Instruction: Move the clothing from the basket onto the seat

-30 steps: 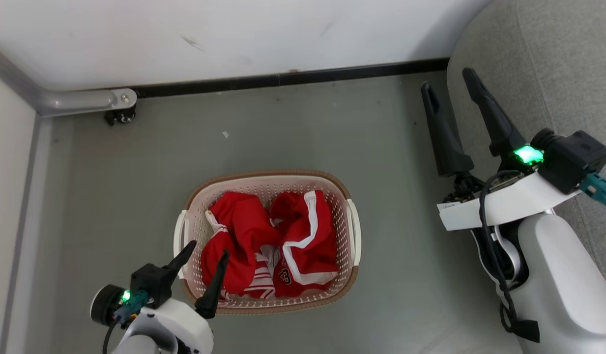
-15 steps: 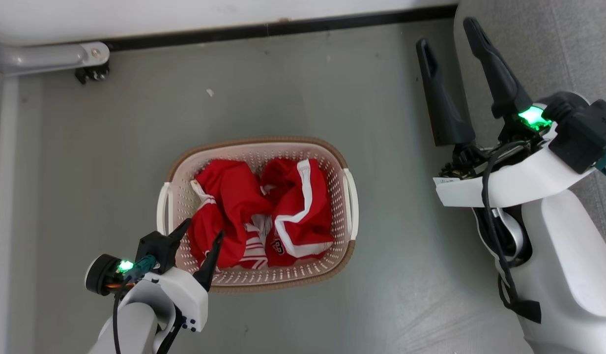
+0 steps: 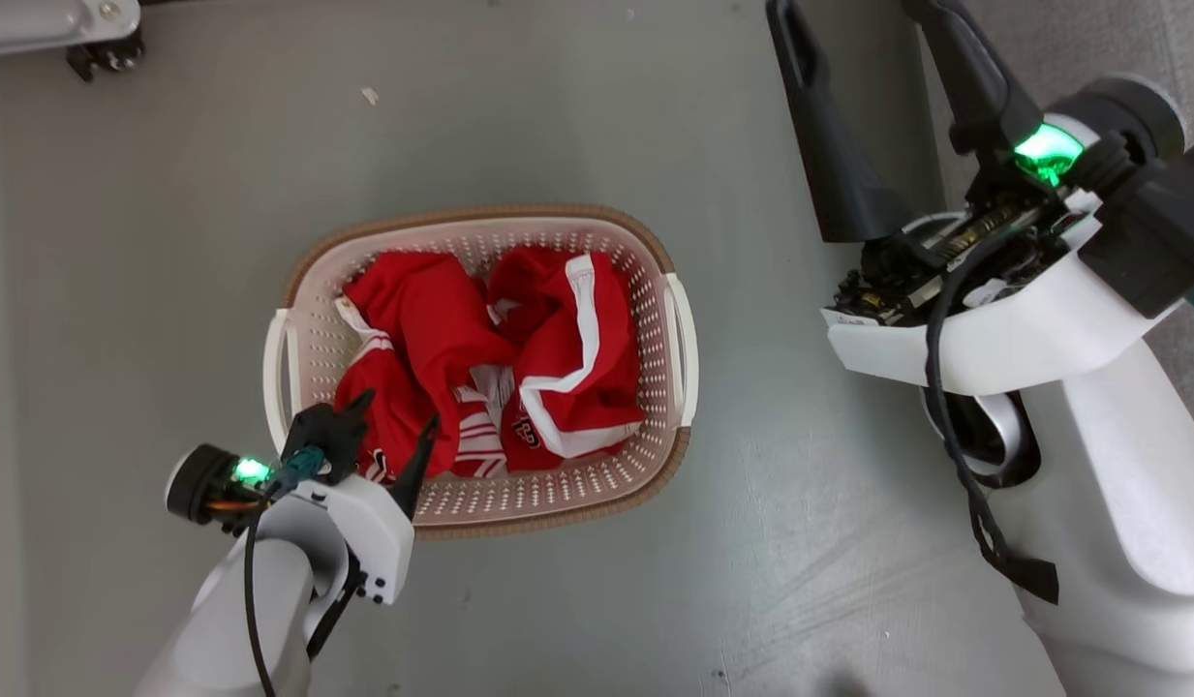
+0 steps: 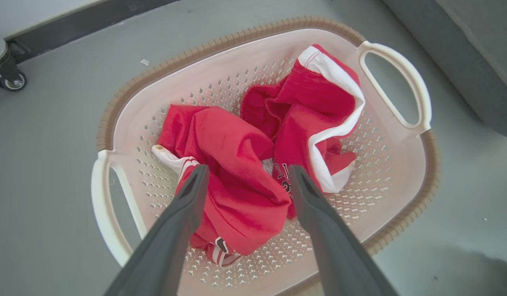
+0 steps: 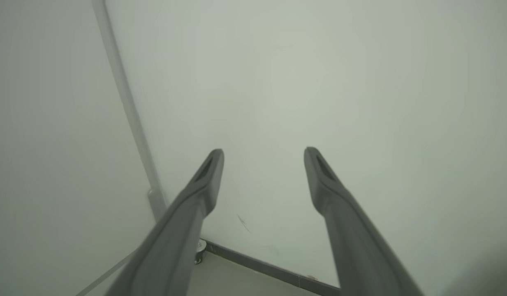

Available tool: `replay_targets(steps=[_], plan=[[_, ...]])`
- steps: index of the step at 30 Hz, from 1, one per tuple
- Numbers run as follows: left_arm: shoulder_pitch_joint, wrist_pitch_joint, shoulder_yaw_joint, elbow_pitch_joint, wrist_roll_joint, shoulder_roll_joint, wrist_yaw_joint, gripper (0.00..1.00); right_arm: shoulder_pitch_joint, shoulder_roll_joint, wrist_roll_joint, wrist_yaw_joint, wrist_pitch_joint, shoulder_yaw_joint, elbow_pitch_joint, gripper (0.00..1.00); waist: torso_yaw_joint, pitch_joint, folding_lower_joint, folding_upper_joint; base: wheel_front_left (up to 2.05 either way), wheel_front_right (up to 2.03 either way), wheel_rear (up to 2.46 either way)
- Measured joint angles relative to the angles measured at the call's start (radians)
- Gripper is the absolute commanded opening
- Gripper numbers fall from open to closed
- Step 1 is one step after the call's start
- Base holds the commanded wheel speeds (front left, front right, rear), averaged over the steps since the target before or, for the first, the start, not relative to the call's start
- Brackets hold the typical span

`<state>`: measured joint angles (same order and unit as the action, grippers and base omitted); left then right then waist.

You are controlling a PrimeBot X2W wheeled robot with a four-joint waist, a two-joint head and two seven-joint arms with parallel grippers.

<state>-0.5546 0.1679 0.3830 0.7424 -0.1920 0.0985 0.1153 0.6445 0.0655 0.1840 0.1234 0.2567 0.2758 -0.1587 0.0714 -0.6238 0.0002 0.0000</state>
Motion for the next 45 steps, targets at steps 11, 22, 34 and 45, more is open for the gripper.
replay_targets(steps=[11,22,34,45], plan=[[-0.084,-0.010,0.003,0.059,0.014,-0.003,-0.016,1.00,0.063,0.001,-0.019,0.000,0.000,0.041,-0.043,1.00,0.014,-0.090,0.0000,0.0000,0.00,0.00,0.00],[-0.146,-0.010,0.003,0.106,0.019,-0.004,-0.025,1.00,0.107,0.001,-0.019,0.000,0.000,0.067,-0.081,1.00,0.027,-0.156,0.0000,0.0000,0.00,0.00,0.00],[-0.198,-0.021,0.002,0.165,0.020,-0.006,-0.034,0.00,0.154,0.002,-0.029,0.000,0.000,0.105,-0.115,1.00,0.038,-0.212,0.0000,0.0000,0.00,0.00,0.00],[-0.236,0.029,-0.029,0.165,0.001,-0.027,-0.035,0.00,0.165,0.002,-0.038,0.000,0.000,0.088,-0.104,1.00,0.036,-0.222,0.0000,0.0000,0.00,0.00,0.00]])
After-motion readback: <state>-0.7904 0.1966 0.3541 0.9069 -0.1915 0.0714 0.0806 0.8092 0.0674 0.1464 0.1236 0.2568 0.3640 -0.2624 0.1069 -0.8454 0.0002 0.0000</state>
